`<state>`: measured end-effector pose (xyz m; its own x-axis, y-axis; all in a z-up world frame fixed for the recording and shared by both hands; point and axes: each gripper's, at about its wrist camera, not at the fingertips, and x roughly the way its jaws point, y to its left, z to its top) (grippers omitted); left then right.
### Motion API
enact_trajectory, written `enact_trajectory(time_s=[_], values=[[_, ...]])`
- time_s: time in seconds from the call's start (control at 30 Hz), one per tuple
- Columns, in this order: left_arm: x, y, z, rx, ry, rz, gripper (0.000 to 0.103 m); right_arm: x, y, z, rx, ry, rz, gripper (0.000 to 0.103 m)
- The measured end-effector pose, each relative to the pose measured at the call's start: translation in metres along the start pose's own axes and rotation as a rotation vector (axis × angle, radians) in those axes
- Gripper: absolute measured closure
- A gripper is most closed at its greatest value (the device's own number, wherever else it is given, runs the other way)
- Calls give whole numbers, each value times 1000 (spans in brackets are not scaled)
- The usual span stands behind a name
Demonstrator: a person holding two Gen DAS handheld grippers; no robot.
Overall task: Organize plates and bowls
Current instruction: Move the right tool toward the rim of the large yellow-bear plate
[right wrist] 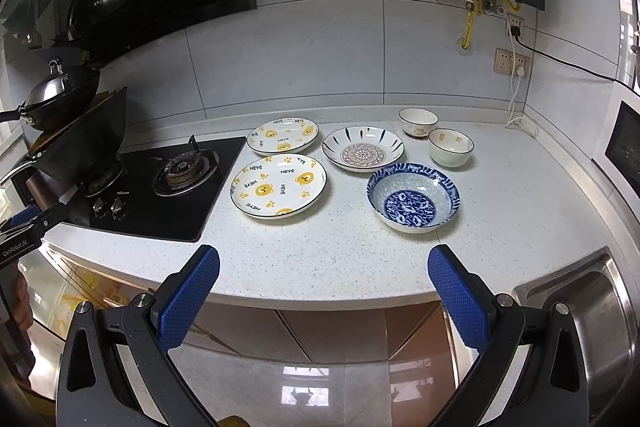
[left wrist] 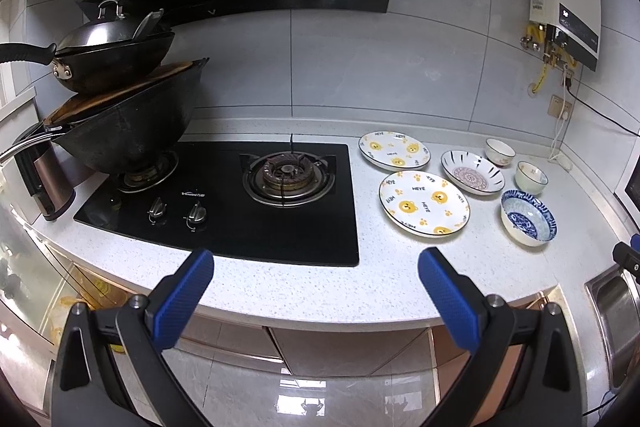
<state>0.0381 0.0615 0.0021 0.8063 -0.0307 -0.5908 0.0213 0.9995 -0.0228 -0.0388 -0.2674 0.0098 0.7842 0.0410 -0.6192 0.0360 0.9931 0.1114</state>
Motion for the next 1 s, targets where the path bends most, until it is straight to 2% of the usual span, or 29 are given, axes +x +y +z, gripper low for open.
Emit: enact_trajectory(time_s=[0.2,0.37,0.57,0.77,1.0], values=[[9,6,4,-3,5,-4,0,11,9,3,-12,2,28,1],[25,1,6,4,31,-14,0,37,17,10,-26,33,82,1],[55,-6,19,-2,54,-1,0,87,19,26,-38,84,196,1],[97,-23,50,-6,68,12,0,149,16,52,-64,155,313,1],[163,-52,81,-29,132,-39,0,222,11,78,-102,235,425,1]])
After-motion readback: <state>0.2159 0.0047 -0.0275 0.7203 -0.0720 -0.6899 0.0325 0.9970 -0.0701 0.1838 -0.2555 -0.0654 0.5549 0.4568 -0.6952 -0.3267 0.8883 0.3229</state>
